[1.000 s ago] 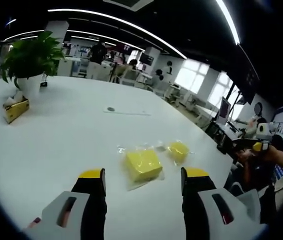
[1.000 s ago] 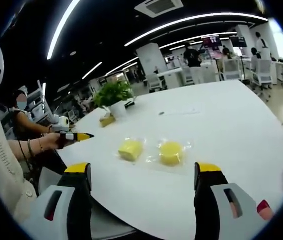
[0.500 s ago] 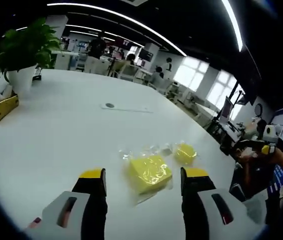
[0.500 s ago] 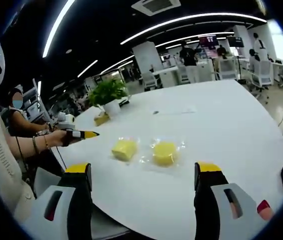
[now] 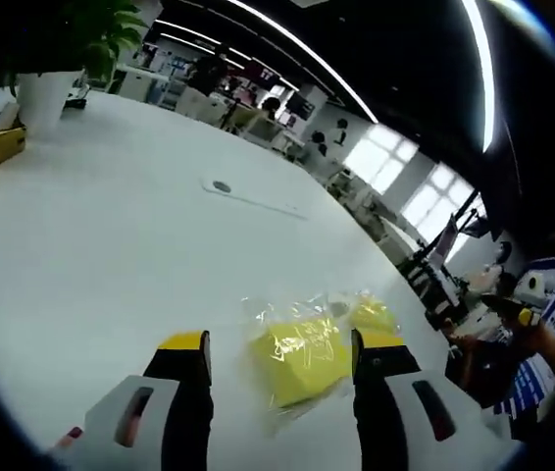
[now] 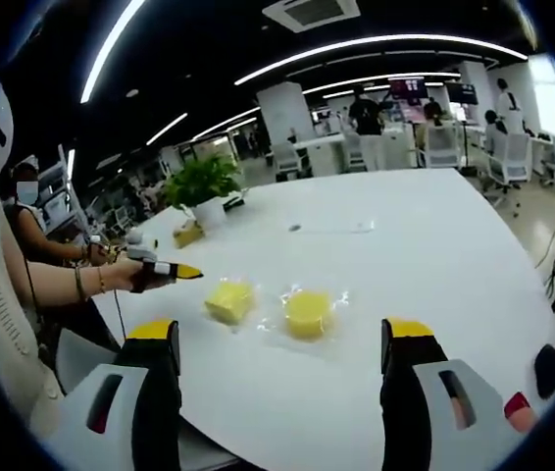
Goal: Compare the silicone blocks by pressing each to a similar depth, holding the contact briefly, and releasing to observe deformation and rebound differences across the visible hardness samples.
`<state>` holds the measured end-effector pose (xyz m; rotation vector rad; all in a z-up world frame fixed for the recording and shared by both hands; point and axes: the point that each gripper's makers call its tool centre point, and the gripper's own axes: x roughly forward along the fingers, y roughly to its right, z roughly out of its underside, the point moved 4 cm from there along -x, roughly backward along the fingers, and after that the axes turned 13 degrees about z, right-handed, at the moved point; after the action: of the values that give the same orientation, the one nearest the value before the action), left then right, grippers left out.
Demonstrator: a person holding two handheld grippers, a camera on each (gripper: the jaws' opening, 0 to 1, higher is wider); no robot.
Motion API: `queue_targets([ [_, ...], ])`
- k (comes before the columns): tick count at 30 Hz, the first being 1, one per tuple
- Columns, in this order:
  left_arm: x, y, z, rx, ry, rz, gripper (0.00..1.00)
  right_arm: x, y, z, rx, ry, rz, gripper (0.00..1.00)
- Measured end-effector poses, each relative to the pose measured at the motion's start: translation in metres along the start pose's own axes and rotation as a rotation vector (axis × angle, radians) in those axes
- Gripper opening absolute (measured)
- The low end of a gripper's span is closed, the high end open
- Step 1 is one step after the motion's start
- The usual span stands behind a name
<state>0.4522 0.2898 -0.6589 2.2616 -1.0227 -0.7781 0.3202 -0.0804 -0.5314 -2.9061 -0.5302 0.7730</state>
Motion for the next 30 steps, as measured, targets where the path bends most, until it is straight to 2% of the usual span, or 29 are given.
queue_targets([
  [5, 0.013, -0.009, 0.004, -0.042, 0.006, 0.019, 0.52, 0.002, 0.002, 0.003, -0.003, -0.013, 0.009, 0.78],
  [9, 0.024, -0.017, 0.006, -0.124, 0.024, 0.048, 0.50, 0.003, 0.005, 0.008, 0.002, -0.028, 0.017, 0.77],
  [16, 0.033, -0.024, 0.007, -0.149, 0.027, 0.050, 0.47, 0.002, 0.010, 0.014, 0.008, -0.047, 0.037, 0.77],
  [25, 0.045, -0.028, 0.008, -0.240, 0.054, 0.089, 0.36, 0.004, 0.010, 0.013, 0.002, -0.055, 0.046, 0.76],
  [30, 0.048, -0.031, 0.011, -0.292, 0.065, 0.102, 0.25, 0.004, 0.011, 0.014, -0.001, -0.063, 0.054, 0.76],
])
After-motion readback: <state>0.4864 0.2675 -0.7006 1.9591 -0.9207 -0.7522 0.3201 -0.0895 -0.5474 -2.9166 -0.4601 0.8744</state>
